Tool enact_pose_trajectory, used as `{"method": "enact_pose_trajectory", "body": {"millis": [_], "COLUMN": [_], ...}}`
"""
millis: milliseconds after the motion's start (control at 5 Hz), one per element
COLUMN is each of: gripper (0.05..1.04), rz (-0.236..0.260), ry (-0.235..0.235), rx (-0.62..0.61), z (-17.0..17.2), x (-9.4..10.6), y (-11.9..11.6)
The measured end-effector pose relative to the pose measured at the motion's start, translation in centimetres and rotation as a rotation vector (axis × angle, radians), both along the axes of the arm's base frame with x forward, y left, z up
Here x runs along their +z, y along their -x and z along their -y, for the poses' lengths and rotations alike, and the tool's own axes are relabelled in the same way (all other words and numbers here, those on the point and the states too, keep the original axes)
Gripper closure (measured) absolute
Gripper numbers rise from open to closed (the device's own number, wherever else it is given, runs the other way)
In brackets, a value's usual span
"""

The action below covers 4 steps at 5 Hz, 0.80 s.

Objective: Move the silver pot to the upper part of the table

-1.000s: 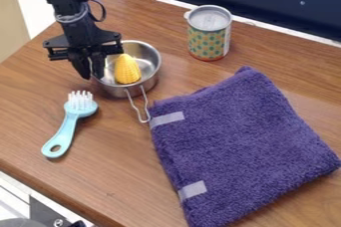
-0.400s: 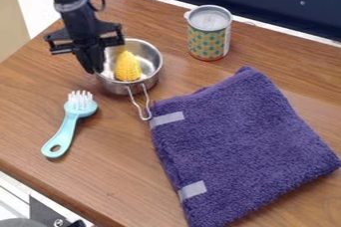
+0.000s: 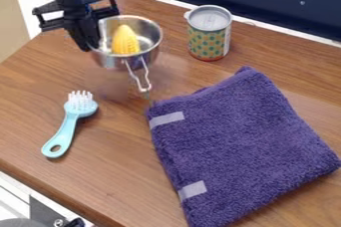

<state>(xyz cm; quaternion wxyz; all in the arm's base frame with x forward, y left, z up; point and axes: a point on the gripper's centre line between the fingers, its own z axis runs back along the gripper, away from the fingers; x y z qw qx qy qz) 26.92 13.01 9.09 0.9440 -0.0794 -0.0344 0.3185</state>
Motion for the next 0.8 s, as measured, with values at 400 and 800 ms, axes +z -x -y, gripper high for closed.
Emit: {"method": "enact_pose_trajectory", "body": {"millis": [400, 800], "gripper": [1.026, 1.026], "rz": [0.023, 0.082], "ry": [0.053, 0.095], "rx": [0.022, 0.069], "z": [6.3, 13.2], "x": [3.0, 3.7], "y": [-1.1, -3.6]}}
